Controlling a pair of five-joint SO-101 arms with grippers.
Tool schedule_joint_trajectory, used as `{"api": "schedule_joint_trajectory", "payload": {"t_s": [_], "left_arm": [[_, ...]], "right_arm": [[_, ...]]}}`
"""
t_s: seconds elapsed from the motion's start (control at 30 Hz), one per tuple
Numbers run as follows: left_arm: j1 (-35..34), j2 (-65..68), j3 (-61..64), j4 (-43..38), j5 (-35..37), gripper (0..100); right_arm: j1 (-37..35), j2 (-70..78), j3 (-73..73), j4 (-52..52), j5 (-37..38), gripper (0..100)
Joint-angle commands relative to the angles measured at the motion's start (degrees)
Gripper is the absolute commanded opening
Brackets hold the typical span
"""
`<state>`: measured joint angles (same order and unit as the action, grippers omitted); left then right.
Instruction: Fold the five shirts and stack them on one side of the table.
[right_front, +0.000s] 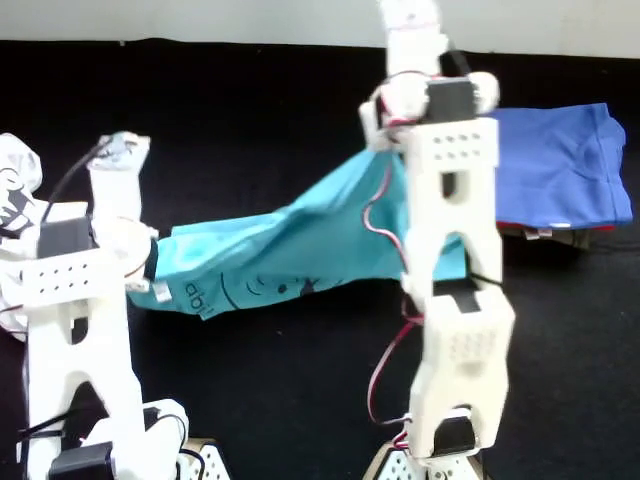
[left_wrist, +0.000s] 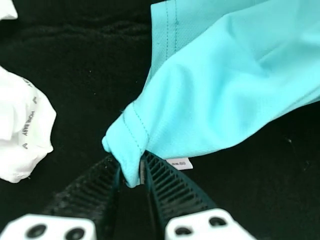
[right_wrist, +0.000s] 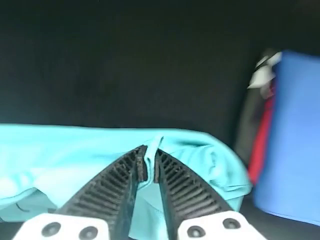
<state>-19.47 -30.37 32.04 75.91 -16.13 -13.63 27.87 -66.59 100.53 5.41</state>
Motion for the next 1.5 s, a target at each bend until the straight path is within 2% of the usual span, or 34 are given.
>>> {"api": "schedule_joint_trajectory", "payload": {"t_s": [0.0,0.23,0.37,0.43,0.63,0.83,0.9,1.0,1.23,1.47], "left_arm": [[1.01,-0.66,-13.76,8.35,2.46,1],[0.75,-0.66,-39.69,21.89,3.08,1],[0.66,-0.75,-49.1,24.53,3.16,1],[-0.31,-0.84,-51.65,24.62,3.16,1],[-4.09,-0.75,-52.26,24.79,3.25,1],[-4.26,-0.75,-38.11,24.53,7.21,1],[-4.26,-0.75,-37.05,24.62,9.49,1],[-4.44,-1.19,-39.96,24.88,11.69,1],[-4.44,-11.21,-50.68,24.79,11.6,1],[-4.53,-17.98,-51.47,24.53,11.6,1]], "right_arm": [[1.45,-11.65,-2.77,0.66,0.62,0.5],[1.54,-26.33,-2.95,0.48,0.62,0.5],[1.54,-35.38,-2.86,0.48,0.79,0.5],[1.54,-39.08,-2.86,0.48,3.25,0.5],[1.63,-43.47,-2.86,0.31,8.35,0.5],[1.63,-43.3,-2.86,-3.47,8.44,0.5],[1.63,-43.38,-2.86,-4.97,8.44,0.5],[1.63,-43.74,-3.21,-6.81,8.44,0.5],[1.63,-46.2,-4.26,-7.16,8.44,0.5],[1.63,-53.93,-3.91,-7.43,8.53,0.5]]}}
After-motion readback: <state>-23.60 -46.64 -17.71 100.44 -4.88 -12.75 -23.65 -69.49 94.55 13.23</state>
